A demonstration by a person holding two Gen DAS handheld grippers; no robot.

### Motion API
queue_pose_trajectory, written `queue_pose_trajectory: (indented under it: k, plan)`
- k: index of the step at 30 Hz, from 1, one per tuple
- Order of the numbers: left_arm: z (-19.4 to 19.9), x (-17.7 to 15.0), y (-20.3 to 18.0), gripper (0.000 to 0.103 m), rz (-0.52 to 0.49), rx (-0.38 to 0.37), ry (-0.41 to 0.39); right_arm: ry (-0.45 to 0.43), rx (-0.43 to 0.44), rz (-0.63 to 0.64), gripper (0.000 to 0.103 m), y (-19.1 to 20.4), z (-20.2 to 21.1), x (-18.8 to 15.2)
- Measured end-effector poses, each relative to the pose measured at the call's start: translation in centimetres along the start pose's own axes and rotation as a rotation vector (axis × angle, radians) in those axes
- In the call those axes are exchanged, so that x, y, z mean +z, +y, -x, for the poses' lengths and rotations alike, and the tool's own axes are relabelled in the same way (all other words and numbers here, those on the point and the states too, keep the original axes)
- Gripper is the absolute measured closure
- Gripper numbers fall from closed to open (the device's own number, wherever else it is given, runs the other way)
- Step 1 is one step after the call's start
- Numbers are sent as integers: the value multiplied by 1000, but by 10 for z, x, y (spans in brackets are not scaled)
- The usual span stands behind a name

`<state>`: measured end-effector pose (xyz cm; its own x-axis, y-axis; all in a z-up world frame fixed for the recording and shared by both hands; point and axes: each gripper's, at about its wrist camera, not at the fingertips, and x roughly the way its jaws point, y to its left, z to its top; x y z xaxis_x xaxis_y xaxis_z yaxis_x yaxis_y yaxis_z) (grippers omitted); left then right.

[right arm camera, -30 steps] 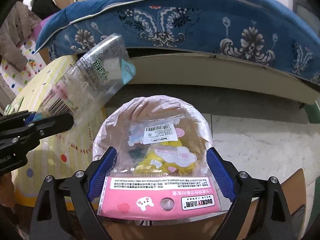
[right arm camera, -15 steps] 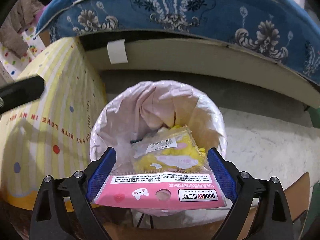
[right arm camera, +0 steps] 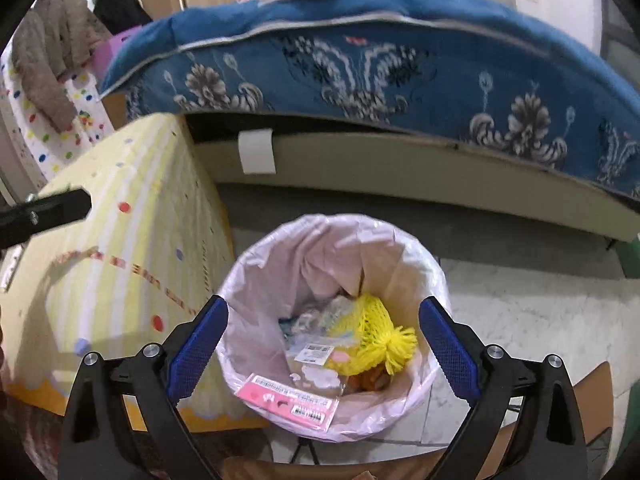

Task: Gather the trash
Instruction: 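Move both tools back over the table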

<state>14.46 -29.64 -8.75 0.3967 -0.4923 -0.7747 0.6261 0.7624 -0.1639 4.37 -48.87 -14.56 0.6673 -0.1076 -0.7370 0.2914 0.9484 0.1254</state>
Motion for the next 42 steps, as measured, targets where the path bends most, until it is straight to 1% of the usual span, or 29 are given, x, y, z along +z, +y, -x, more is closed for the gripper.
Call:
queue_pose_trajectory:
  k: [4, 8, 10, 12, 15, 19, 20, 23, 24, 26, 27, 30, 31, 33, 35, 39, 42]
  plan:
    - [20, -9, 18, 34, 19, 46, -19, -15, -20, 17, 8, 15, 19, 10]
    - [48, -24, 35, 33, 38, 101, -45, -40, -17, 33, 8, 35, 43, 13]
    - [62, -34, 44, 31, 51, 130, -54, -52, -18, 33, 8, 46, 55, 13]
    - [76, -44, 51, 31, 69, 137, -65, -64, -2, 30, 8, 58, 68, 11]
    - [97, -62, 63, 30, 89, 167, -80, -72, -32, 47, 8, 78, 83, 9]
    - [122, -86, 86, 27, 130, 210, -96, -86, 8, 100, 9, 110, 96, 5]
    - [128, -91, 93, 26, 144, 227, -99, -91, 24, 117, 10, 119, 99, 5]
    - [145, -103, 115, 25, 182, 288, -116, -92, 79, 178, 12, 148, 102, 8]
    - [151, -107, 122, 25, 192, 313, -122, -88, 102, 205, 14, 158, 101, 9]
    - [161, -114, 137, 24, 216, 370, -133, -82, 130, 261, 36, 182, 99, 11]
    - [166, -117, 145, 21, 231, 393, -139, -75, 137, 281, 42, 191, 98, 12]
    - [179, -125, 167, 20, 278, 435, -149, -69, 179, 331, 42, 221, 96, 16]
    - [182, -128, 174, 20, 289, 441, -147, -72, 187, 352, 42, 233, 95, 17]
    - [185, -130, 186, 20, 305, 429, -132, -67, 201, 376, 42, 248, 92, 20]
    - [187, -132, 195, 20, 320, 463, -128, -59, 213, 391, 42, 262, 86, 25]
    - [181, -132, 211, 20, 363, 430, -107, -24, 231, 389, 42, 280, 74, 32]
    - [169, -130, 215, 20, 358, 421, -87, 1, 231, 376, 42, 285, 63, 34]
